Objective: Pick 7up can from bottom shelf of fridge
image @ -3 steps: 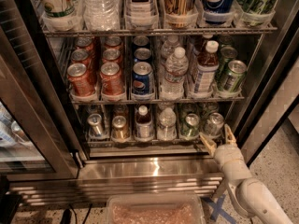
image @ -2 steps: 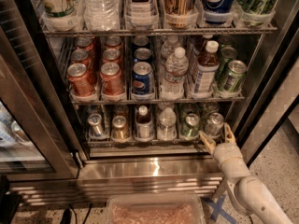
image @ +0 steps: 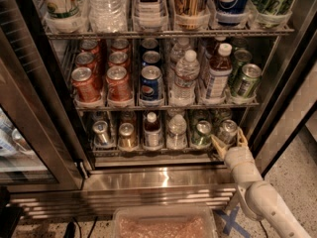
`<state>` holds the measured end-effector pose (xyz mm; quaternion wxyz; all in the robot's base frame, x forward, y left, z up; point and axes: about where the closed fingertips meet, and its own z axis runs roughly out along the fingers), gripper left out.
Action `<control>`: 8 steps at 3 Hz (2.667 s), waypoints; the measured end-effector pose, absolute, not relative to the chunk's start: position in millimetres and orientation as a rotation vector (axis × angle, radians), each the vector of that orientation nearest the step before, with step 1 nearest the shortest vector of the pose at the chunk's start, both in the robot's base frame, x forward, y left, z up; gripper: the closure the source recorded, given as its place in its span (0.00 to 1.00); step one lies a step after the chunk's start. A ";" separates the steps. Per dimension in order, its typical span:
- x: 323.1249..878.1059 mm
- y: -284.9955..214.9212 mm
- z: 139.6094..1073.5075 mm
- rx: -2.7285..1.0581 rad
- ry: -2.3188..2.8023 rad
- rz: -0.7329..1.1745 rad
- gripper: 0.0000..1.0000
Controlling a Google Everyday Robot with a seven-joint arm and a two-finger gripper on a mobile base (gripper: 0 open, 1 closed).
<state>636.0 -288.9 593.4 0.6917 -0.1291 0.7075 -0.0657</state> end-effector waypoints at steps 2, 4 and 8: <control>645.9 -292.7 595.0 -0.266 1.574 -0.132 0.51; 647.4 -292.1 596.0 -0.260 1.571 -0.114 0.97; 646.5 -281.7 637.6 -0.246 1.537 -0.003 1.00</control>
Offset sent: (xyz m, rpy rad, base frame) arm 0.0129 -0.0068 0.0016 0.0374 -0.0124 -0.0057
